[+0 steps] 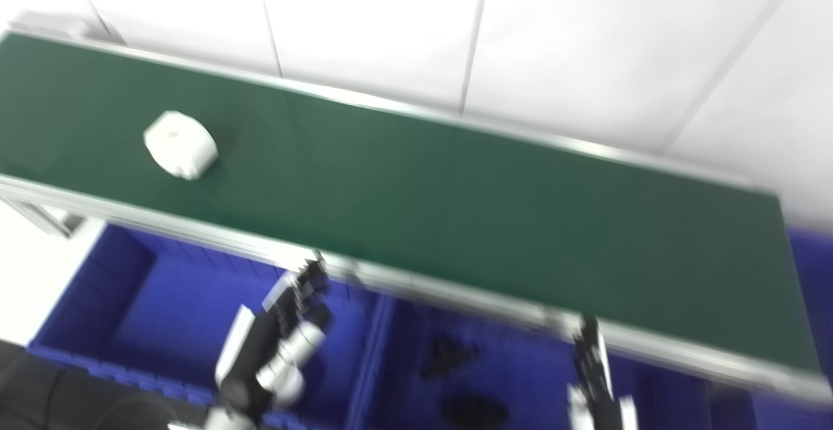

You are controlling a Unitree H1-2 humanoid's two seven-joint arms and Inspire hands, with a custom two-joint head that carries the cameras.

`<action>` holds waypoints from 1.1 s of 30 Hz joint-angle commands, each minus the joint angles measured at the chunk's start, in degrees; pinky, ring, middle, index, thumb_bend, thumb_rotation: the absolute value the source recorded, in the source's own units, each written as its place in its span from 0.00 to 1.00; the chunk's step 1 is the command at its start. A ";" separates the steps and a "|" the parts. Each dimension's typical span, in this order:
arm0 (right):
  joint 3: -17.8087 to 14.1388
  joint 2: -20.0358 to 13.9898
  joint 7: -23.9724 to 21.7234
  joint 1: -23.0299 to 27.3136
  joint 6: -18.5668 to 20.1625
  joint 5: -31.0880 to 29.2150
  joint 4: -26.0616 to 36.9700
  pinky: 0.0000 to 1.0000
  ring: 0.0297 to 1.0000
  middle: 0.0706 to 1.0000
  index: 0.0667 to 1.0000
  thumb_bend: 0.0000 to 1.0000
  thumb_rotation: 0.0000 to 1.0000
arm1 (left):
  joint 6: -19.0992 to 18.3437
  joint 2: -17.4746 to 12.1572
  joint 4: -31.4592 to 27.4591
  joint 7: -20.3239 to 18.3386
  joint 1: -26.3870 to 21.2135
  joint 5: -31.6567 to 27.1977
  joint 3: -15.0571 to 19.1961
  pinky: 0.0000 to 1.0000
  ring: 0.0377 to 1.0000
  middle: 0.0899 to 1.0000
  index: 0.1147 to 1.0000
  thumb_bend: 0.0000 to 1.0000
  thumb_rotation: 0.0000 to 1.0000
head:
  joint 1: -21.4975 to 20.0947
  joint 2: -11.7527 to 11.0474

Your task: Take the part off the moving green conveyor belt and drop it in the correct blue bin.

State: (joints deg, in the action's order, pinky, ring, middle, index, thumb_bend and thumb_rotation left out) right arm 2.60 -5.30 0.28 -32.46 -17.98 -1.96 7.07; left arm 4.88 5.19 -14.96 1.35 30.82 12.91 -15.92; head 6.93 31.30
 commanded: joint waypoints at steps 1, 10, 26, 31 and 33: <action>-0.78 -0.09 -0.84 0.54 -4.22 -1.34 -0.02 1.00 1.00 1.00 1.00 0.80 1.00 | 3.08 1.41 0.18 1.38 -0.59 0.84 -1.01 0.78 0.85 0.88 0.85 0.50 0.64 | 0.87 -0.89; -2.16 -1.31 -1.95 2.61 -7.02 -1.55 -4.79 1.00 1.00 1.00 1.00 0.76 1.00 | 2.32 3.58 2.39 2.01 -1.44 -1.27 -1.59 0.82 0.86 0.87 0.84 0.57 0.61 | 2.54 -4.36; -1.74 0.16 -2.57 2.95 -6.99 -0.58 -5.12 1.00 1.00 1.00 1.00 0.72 1.00 | 4.47 -14.20 -6.93 -6.04 -24.15 5.37 6.21 0.49 0.59 0.61 0.60 0.95 0.39 | 1.76 -4.73; -1.83 0.20 -2.63 3.01 -7.38 -0.48 -5.42 1.00 1.00 1.00 1.00 0.70 1.00 | 3.21 -23.09 -3.00 -10.36 -36.39 18.06 5.45 0.48 0.57 0.63 0.65 0.99 0.33 | 1.31 -4.90; -1.87 0.25 -2.70 3.04 -7.42 -0.76 -5.54 1.00 1.00 1.00 1.00 0.70 1.00 | 4.91 -25.46 0.57 -10.38 -40.00 21.87 4.22 0.50 0.59 0.64 0.67 0.99 0.31 | 1.21 -4.87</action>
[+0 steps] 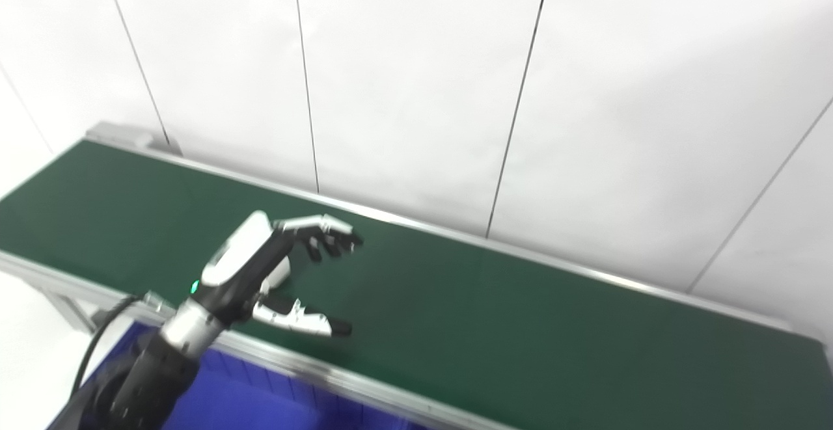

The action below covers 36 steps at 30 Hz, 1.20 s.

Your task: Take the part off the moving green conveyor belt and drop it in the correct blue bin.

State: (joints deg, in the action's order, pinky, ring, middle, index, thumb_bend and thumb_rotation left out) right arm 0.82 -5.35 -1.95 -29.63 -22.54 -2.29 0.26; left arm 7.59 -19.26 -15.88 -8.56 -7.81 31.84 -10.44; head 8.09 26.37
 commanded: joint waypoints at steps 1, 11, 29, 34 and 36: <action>-0.10 0.33 -0.51 0.21 -2.84 -0.58 1.29 1.00 1.00 1.00 1.00 0.70 1.00 | 2.93 -1.92 3.17 -0.35 -2.85 4.51 -1.76 0.55 0.62 0.66 0.68 1.00 0.30 | 0.04 0.07; 0.09 0.80 -0.39 -0.09 -2.21 0.24 2.41 1.00 1.00 1.00 1.00 0.71 1.00 | 12.11 -6.44 26.31 4.71 -16.58 11.58 -4.87 0.70 0.72 0.73 0.70 1.00 0.28 | -0.65 0.89; 0.21 1.80 -0.04 -1.89 1.86 1.10 6.61 1.00 0.99 1.00 1.00 0.78 1.00 | 12.80 -12.07 41.72 -7.84 -23.92 9.53 -11.16 0.83 0.83 0.81 0.72 1.00 0.32 | -1.64 3.99; 0.24 1.92 -0.13 -1.96 2.55 0.93 7.49 1.00 0.99 1.00 1.00 0.82 1.00 | 7.79 -13.27 39.81 -21.07 -23.96 4.30 -11.97 0.69 0.78 0.78 0.71 1.00 0.35 | -1.89 4.70; 0.25 1.86 -0.16 -2.04 2.77 1.12 7.75 1.00 0.99 1.00 1.00 0.83 1.00 | 6.37 -13.78 38.93 -23.33 -23.95 4.64 -12.70 0.68 0.77 0.78 0.70 1.00 0.36 | -1.89 4.84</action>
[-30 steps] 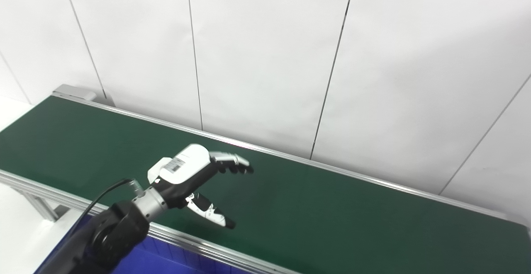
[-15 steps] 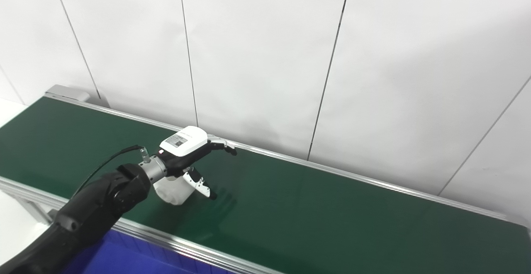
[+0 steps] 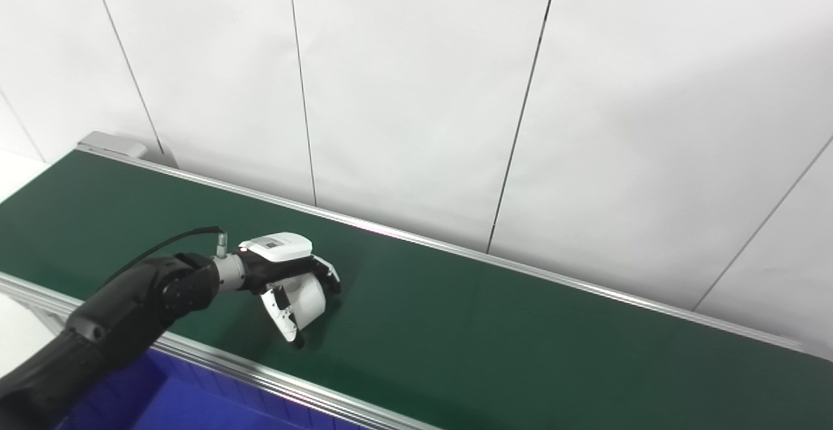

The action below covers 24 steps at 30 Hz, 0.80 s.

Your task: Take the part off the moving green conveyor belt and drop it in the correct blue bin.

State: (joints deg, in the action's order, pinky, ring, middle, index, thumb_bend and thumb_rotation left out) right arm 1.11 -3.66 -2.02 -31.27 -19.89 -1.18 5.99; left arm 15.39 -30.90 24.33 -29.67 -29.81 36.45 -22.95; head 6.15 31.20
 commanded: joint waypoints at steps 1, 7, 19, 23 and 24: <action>-0.01 0.13 -0.13 -0.42 0.31 0.07 2.14 1.00 1.00 1.00 1.00 0.83 1.00 | -1.20 -2.39 -1.46 -1.84 -1.91 0.86 -0.57 0.68 0.77 0.79 0.70 1.00 0.36 | 0.04 0.02; -0.04 0.22 -0.05 -0.53 0.62 -0.01 2.53 1.00 1.00 1.00 1.00 0.84 1.00 | 6.78 -2.84 2.65 16.71 -1.35 10.98 -2.50 0.74 0.77 0.76 0.67 1.00 0.24 | -0.24 0.32; 0.18 0.20 -0.25 -0.86 1.07 -0.08 3.03 1.00 0.99 1.00 1.00 0.85 1.00 | 9.81 -2.69 6.38 28.88 -2.59 19.54 -6.39 0.65 0.65 0.62 0.57 0.98 0.12 | -0.59 1.00; 0.26 0.42 -0.12 -0.99 1.04 -0.08 3.25 1.00 0.98 1.00 1.00 0.86 1.00 | 11.22 -2.87 8.20 35.84 -3.17 21.03 -8.19 0.51 0.48 0.45 0.45 0.60 0.03 | -0.71 1.17; 0.31 0.42 -0.17 -1.05 1.14 -0.09 3.41 1.00 0.98 1.00 1.00 0.85 1.00 | 11.40 -2.88 8.53 37.66 -3.18 20.82 -8.54 0.46 0.42 0.40 0.45 0.55 0.01 | -0.75 1.23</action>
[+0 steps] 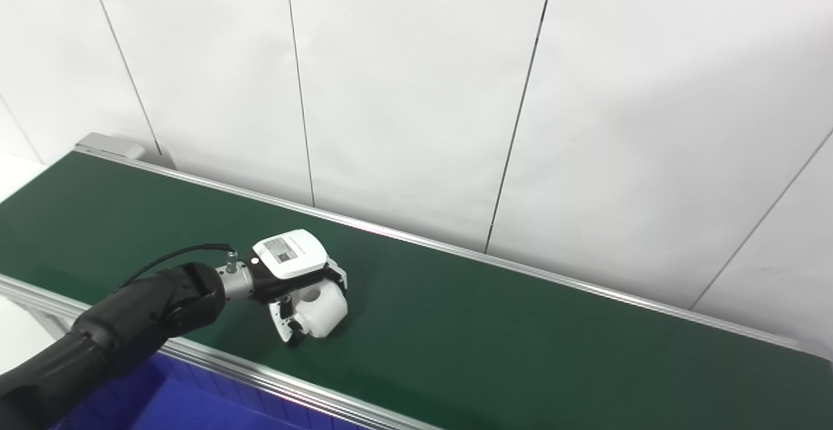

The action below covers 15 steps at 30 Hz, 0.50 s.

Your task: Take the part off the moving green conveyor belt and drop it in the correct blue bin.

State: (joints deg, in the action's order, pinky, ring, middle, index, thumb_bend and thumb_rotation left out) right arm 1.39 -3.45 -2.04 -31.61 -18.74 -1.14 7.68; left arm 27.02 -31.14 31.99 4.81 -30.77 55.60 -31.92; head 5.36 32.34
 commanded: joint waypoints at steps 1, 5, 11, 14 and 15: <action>0.06 0.17 -0.19 -0.76 0.05 -0.10 1.81 1.00 0.98 1.00 1.00 0.85 1.00 | -0.14 -2.65 1.20 5.10 -2.20 0.95 0.00 0.45 0.41 0.39 0.45 0.54 0.01 | 0.01 0.12; 0.03 0.15 -0.22 -0.66 -0.41 -0.49 1.45 1.00 0.98 1.00 1.00 0.84 1.00 | -0.11 -2.59 0.92 7.99 -1.79 -3.02 -0.65 0.39 0.34 0.35 0.45 0.52 0.00 | -0.07 0.19; 0.04 0.31 -0.19 -0.47 -0.79 -0.67 1.21 1.00 0.98 1.00 1.00 0.82 1.00 | -0.12 -2.88 -1.48 5.89 -1.05 -7.18 0.23 0.50 0.41 0.42 0.43 0.53 0.00 | -0.08 0.69; -0.02 0.18 -0.21 -0.49 -0.54 -0.50 1.67 1.00 0.97 1.00 1.00 0.80 1.00 | -0.18 -3.56 -5.26 3.20 -0.14 -9.10 1.93 0.53 0.43 0.42 0.43 0.53 0.00 | 0.79 2.39; -0.04 0.18 -0.18 -0.61 0.09 -0.55 2.23 1.00 0.97 1.00 1.00 0.80 1.00 | -0.30 -3.87 -7.34 1.81 0.43 -9.90 2.86 0.53 0.42 0.41 0.43 0.53 0.00 | 0.91 2.59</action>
State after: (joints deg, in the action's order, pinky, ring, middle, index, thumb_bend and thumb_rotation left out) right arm 1.48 -3.31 -2.05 -31.80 -18.72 -1.45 7.73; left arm 26.93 -32.99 28.36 7.45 -29.01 47.97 -31.12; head 6.06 34.80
